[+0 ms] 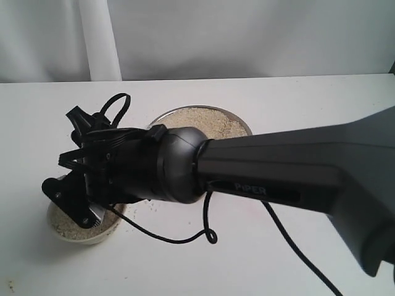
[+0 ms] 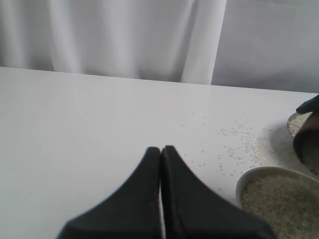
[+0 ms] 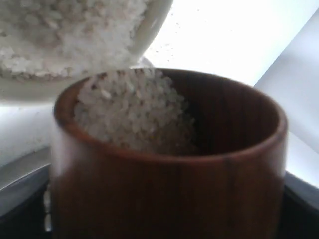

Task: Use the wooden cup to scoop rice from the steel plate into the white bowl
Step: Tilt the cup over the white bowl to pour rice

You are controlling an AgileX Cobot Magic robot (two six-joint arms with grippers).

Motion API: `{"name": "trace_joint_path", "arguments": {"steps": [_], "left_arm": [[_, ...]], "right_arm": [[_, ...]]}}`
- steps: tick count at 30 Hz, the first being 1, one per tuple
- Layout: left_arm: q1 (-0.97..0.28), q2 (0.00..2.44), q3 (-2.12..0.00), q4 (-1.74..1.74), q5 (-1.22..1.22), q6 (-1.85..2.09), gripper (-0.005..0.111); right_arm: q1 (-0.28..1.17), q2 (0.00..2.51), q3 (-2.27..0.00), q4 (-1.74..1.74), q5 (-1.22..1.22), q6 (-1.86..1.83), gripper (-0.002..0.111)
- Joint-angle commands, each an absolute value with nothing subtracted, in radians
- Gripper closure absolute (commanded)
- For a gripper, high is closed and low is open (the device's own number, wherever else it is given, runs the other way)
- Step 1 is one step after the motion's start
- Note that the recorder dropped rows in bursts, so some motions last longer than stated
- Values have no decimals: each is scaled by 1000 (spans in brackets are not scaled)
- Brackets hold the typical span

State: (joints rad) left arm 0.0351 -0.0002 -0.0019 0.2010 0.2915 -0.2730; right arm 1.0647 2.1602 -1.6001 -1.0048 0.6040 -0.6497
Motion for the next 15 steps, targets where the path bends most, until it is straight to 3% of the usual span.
{"name": "trace_joint_path", "arguments": {"steps": [1, 15], "left_arm": [[30, 0, 0, 196, 285, -277, 107], [30, 0, 0, 196, 285, -277, 107]], "right_arm": [[1093, 2151, -1601, -1061, 613, -643, 108], [1110, 2155, -1601, -1154, 637, -643, 108]]}}
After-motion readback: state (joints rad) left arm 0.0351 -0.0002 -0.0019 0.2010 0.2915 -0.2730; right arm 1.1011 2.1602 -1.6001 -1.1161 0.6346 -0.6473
